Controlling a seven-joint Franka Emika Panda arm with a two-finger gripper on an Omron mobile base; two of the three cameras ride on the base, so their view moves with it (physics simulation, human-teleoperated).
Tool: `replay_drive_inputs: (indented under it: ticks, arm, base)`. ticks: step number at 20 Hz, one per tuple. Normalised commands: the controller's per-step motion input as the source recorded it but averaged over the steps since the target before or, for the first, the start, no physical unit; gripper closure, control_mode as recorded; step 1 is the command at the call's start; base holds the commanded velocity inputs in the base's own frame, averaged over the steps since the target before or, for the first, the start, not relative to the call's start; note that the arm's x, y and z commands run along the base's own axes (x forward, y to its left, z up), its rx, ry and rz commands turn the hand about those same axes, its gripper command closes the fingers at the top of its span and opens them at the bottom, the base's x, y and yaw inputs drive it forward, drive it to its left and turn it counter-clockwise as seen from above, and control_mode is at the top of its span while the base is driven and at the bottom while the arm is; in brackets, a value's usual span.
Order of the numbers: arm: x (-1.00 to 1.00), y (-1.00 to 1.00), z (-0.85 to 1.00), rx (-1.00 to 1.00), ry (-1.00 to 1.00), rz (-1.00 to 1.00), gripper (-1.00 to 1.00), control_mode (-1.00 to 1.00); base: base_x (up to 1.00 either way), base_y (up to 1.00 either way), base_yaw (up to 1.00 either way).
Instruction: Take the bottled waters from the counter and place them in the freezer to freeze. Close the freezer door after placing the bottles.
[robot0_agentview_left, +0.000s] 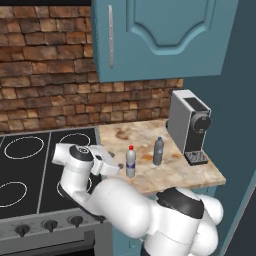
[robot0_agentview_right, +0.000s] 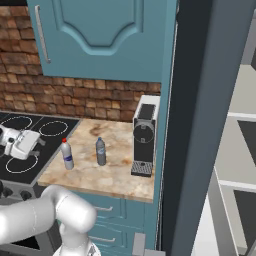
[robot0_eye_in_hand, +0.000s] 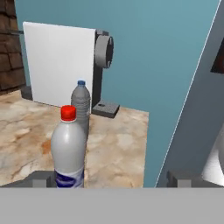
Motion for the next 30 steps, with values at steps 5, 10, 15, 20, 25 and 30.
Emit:
replay_drive_inputs:
  ticks: [5,10,15,20,25,30]
  arm:
    - [0.24,-0.01,-0.30,0.00,-0.03,0.00,-1.00,-1.00]
    - [0.18,-0.02,-0.22,0.00,0.00,0.00,-1.00,-1.00]
    - [0.19,-0.08,-0.19,0.00,0.00,0.00,-1.00,-1.00]
    - [0.31,-0.10,-0.09,0.00,0.01,0.00,-1.00,-1.00]
    - [0.32,-0.16,-0.05,0.00,0.03,0.00,-1.00,-1.00]
    - [0.16,-0.08,-0.07,0.00,0.06,0.00,-1.00,-1.00]
  base:
    - [0.00,0.00,0.00]
    - [0.00,0.00,0.00]
    - [0.00,0.00,0.00]
    - [0.00,0.00,0.00]
    - [0.00,0.00,0.00]
    - [0.00,0.00,0.00]
